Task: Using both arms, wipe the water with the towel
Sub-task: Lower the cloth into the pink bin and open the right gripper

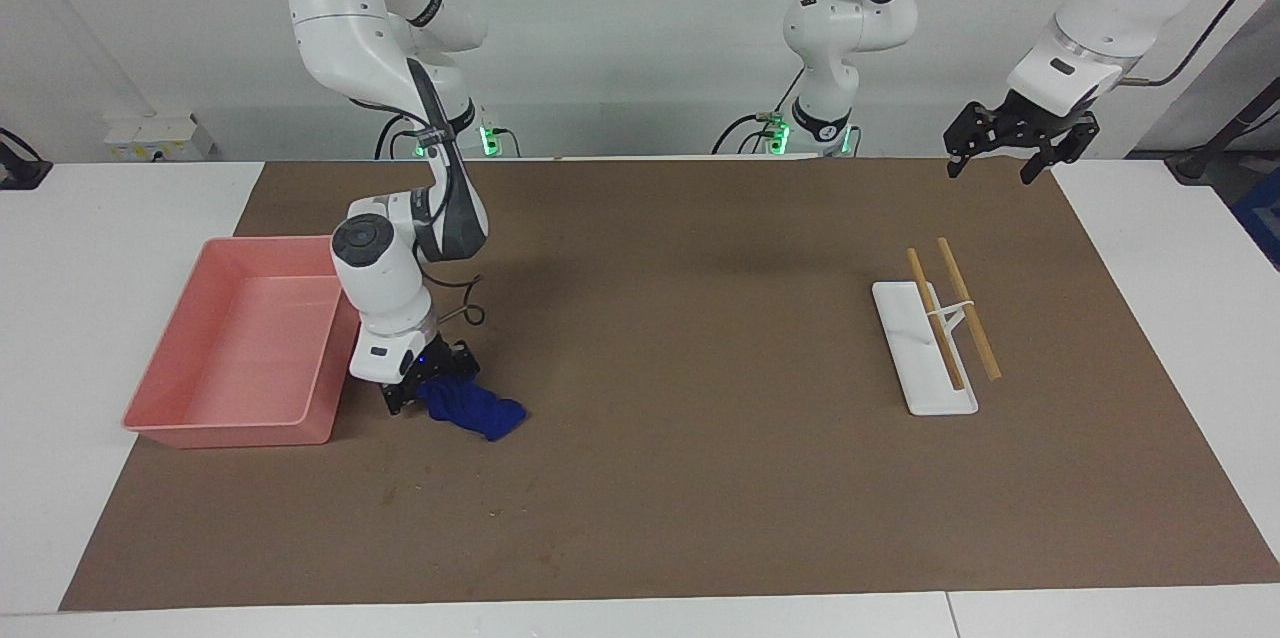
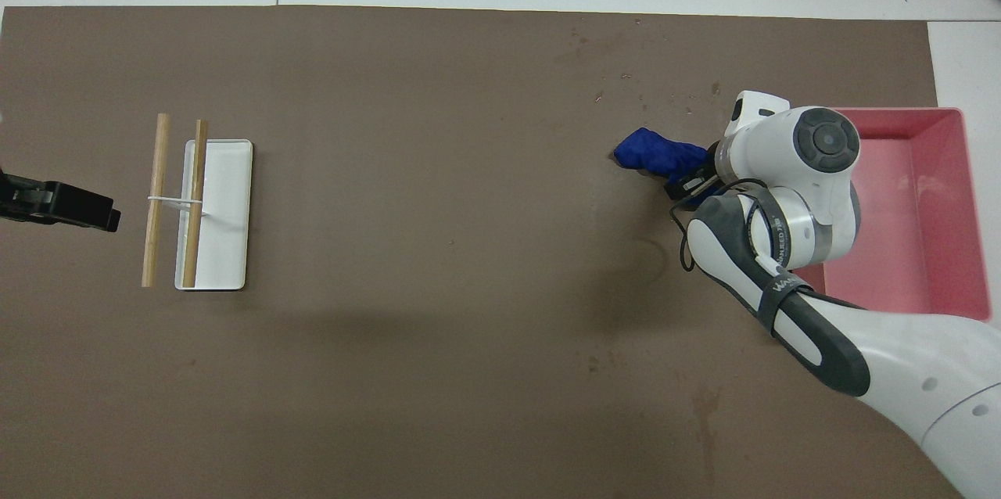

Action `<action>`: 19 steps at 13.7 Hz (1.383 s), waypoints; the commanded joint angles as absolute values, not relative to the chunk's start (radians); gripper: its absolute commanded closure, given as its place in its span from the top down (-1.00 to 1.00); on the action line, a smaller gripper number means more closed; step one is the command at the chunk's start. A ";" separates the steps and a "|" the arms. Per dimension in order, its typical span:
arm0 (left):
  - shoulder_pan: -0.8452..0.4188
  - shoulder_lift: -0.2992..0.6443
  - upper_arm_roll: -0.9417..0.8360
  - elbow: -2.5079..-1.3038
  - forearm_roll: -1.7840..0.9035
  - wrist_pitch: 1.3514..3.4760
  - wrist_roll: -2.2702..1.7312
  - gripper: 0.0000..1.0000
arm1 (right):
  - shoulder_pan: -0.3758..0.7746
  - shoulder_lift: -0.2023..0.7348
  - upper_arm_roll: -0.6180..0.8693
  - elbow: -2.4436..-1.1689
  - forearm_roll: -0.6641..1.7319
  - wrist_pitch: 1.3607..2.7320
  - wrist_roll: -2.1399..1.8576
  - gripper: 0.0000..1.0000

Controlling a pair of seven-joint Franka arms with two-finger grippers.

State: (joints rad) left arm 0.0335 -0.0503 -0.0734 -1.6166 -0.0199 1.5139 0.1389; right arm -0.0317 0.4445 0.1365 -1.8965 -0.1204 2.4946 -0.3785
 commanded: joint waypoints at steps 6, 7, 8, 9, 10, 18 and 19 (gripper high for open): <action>0.038 -0.077 -0.075 -1.643 -0.029 1.506 0.133 1.00 | -0.040 0.362 0.155 -1.600 -0.146 2.021 -0.440 -1.00; 0.038 -0.077 -0.075 -1.643 -0.031 1.506 0.133 1.00 | -0.049 0.329 0.155 -1.594 -0.144 1.979 -0.481 -1.00; 0.038 -0.077 -0.075 -1.643 -0.029 1.506 0.133 1.00 | -0.066 0.289 0.153 -1.595 -0.140 1.944 -0.535 -1.00; 0.038 -0.077 -0.075 -1.643 -0.031 1.506 0.133 1.00 | -0.083 0.249 0.152 -1.595 -0.143 1.898 -0.576 -1.00; 0.038 -0.077 -0.075 -1.643 -0.029 1.506 0.133 1.00 | -0.109 0.209 0.150 -1.595 -0.147 1.855 -0.625 -1.00; 0.038 -0.077 -0.075 -1.643 -0.029 1.506 0.133 1.00 | -0.296 0.129 0.150 -1.710 -0.146 1.925 -0.929 -1.00; 0.038 -0.077 -0.075 -1.643 -0.029 1.506 0.133 1.00 | -0.322 0.124 0.150 -1.748 -0.146 1.962 -0.957 -1.00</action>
